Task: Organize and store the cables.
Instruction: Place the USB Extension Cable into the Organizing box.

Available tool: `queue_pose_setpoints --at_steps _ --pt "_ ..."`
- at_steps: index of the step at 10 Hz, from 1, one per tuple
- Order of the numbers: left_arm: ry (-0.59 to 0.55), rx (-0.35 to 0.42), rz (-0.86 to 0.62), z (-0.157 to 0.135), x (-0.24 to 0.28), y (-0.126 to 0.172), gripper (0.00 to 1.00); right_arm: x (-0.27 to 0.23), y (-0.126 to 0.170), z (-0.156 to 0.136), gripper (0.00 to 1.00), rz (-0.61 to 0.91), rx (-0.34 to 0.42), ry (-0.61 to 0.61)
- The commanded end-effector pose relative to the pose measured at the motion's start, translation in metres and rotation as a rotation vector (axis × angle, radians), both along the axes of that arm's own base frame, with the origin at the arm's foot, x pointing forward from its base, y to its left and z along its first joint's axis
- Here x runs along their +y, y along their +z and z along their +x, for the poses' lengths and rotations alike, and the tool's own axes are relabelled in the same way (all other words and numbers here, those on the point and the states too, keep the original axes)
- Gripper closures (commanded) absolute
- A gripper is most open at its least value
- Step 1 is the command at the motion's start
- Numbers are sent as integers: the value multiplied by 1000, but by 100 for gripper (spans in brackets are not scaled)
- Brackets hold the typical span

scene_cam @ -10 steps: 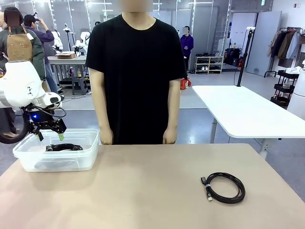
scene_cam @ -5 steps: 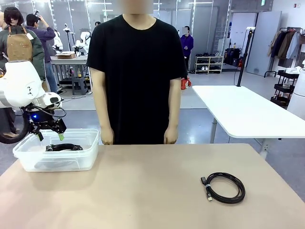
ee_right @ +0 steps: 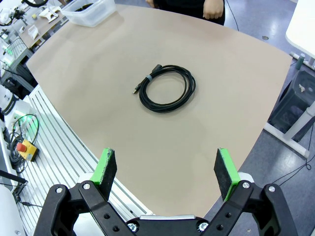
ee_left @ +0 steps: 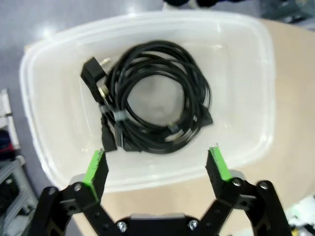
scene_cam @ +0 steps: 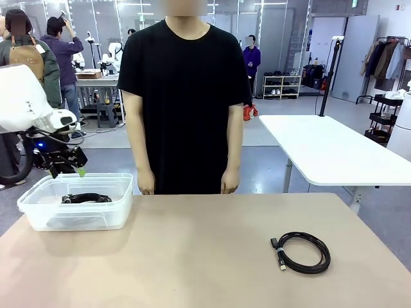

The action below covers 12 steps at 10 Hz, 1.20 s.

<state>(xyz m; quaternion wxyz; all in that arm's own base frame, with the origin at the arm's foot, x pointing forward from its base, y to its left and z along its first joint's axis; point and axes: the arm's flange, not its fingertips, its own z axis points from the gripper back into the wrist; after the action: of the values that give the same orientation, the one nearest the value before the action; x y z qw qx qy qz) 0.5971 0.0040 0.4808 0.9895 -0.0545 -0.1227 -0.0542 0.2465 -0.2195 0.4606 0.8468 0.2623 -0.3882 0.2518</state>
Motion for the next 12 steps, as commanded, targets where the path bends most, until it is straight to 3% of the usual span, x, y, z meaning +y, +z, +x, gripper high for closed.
queue_pose_setpoints --at_steps 1,2,4,8,12 --pt "-118 -71 -58 -84 20 5 0 -1 0 -1 0 -3 -14 9" --pt "-144 -72 -65 -121 22 12 0 -1 0 -1 0 -3 -14 9" --pt "-259 -168 -46 -192 22 20 0 -1 0 -1 0 -3 -14 9" --pt "-463 -287 -8 -295 34 8 0 -1 0 -1 0 -3 -14 9" --pt "-718 -309 62 -323 25 -2 0 -1 0 -1 0 -3 -14 9"
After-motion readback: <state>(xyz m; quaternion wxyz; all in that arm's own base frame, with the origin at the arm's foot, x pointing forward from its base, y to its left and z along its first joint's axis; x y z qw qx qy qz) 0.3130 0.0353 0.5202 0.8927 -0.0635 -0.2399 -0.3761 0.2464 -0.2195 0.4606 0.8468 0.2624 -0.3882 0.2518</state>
